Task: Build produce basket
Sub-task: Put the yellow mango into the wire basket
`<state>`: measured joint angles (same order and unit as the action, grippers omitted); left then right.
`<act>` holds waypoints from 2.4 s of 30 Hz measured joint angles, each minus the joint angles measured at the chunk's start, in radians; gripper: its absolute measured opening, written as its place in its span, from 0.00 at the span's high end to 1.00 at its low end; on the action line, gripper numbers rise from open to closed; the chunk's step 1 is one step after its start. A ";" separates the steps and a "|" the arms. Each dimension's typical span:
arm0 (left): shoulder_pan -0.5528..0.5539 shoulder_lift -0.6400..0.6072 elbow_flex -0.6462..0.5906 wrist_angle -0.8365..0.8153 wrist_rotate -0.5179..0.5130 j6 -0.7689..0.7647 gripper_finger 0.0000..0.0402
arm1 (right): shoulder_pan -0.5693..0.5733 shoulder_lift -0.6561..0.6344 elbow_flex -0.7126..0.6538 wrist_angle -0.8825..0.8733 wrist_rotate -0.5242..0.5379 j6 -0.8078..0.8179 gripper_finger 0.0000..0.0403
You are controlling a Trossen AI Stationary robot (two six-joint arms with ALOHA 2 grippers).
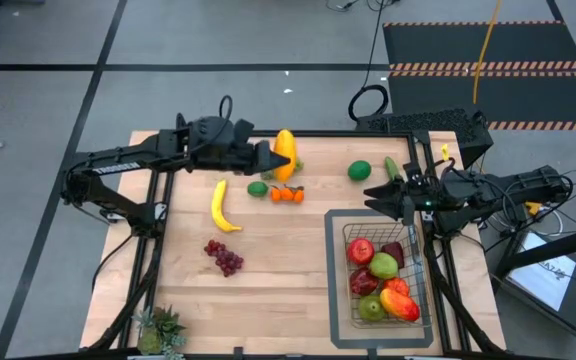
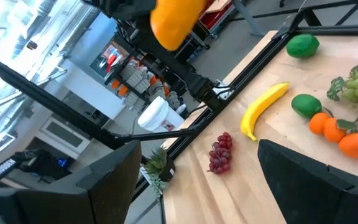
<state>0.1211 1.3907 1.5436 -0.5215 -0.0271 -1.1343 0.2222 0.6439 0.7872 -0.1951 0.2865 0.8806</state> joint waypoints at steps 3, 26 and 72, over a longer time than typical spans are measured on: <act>0.000 0.000 0.000 0.052 0.000 0.162 0.40 | 0.000 0.002 0.000 0.000 0.005 0.034 0.22; 0.000 0.000 0.000 0.289 -0.009 1.596 0.40 | 0.002 0.139 0.000 0.115 0.139 0.436 0.22; -0.169 0.132 -0.006 -0.228 0.027 0.949 0.40 | -0.130 0.546 0.001 0.756 -0.133 -0.658 0.22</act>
<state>-0.0475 1.5225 1.5372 -0.7493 -0.0006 -0.1856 0.0917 1.1895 0.7883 0.5613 0.1540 0.2227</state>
